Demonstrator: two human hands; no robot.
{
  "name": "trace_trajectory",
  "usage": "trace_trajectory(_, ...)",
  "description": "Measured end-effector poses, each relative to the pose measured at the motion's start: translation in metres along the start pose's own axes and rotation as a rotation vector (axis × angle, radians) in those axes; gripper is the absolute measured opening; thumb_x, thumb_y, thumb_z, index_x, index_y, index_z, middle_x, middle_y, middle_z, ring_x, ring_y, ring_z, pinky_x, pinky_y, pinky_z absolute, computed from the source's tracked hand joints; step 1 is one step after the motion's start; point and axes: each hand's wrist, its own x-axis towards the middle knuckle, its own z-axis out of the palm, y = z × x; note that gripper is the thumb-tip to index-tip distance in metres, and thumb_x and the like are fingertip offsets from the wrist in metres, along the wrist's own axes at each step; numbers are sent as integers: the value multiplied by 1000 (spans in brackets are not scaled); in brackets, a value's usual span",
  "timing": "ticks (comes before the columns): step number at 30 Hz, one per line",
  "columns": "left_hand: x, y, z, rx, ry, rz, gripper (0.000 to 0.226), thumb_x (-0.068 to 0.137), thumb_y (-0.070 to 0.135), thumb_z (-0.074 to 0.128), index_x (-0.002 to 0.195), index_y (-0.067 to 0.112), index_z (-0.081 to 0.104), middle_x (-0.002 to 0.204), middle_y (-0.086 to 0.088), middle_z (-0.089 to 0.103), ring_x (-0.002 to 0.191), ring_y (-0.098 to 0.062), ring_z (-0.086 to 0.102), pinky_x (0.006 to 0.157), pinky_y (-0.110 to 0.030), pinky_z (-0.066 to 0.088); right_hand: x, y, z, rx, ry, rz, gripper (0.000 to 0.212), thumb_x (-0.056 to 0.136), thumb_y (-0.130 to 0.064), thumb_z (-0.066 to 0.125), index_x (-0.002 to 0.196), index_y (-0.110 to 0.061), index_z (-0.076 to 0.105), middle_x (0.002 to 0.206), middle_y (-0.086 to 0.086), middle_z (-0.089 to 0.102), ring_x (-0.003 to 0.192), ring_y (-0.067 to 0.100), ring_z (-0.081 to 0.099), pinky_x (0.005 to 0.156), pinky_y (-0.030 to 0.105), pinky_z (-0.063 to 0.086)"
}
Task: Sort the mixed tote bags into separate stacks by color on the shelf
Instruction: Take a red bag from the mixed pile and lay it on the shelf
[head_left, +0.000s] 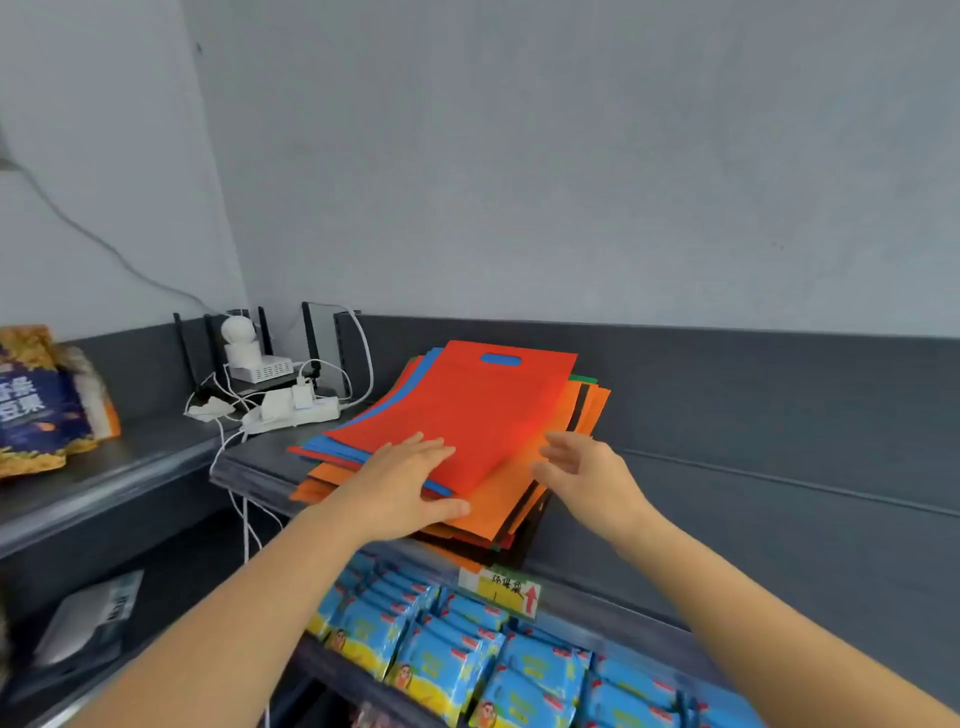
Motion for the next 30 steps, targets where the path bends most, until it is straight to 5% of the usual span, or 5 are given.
trace_trajectory(10, 48, -29, -10, 44, -153, 35, 77, 72, 80, 46, 134, 35, 45, 142, 4, 45, 128, -21, 42, 102, -32, 35, 54, 5, 35, 32, 25, 254, 63, 90, -41, 58, 140, -8, 40, 137, 4, 49, 125, 20, 47, 94, 26, 38)
trace_trajectory(13, 59, -32, -14, -39, -109, 53, 49, 85, 72, 31, 102, 35, 58, 121, -1, 60, 110, -25, 52, 86, -33, 39, 68, 11, 46, 71, 67, 309, 44, 88, -44, 58, 112, -7, 61, 104, 5, 61, 93, 19, 57, 84, 32, 46)
trace_trajectory(17, 69, -38, -18, -113, -171, 64, 64, 86, 67, 16, 111, 30, 61, 118, -3, 60, 107, -27, 52, 92, -39, 40, 75, 12, 54, 167, 100, 387, 31, 89, -40, 58, 86, -10, 60, 74, 0, 49, 65, 13, 44, 67, 28, 37)
trace_trajectory(24, 67, -38, -22, -196, -238, 100, 50, 93, 56, 17, 111, 29, 55, 117, 0, 55, 105, -24, 49, 92, -37, 37, 83, 7, 59, 330, 174, 476, 43, 89, -44, 57, 103, -4, 62, 115, 20, 62, 112, 31, 57, 103, 43, 43)
trace_trajectory(30, 60, -37, -12, -14, -125, 172, 49, 89, 60, 40, 130, 35, 52, 135, 6, 53, 123, -21, 47, 99, -31, 35, 91, 5, 65, 333, 297, 510, 14, 78, -11, 71, 88, -11, 61, 86, 14, 59, 73, 20, 54, 67, 31, 46)
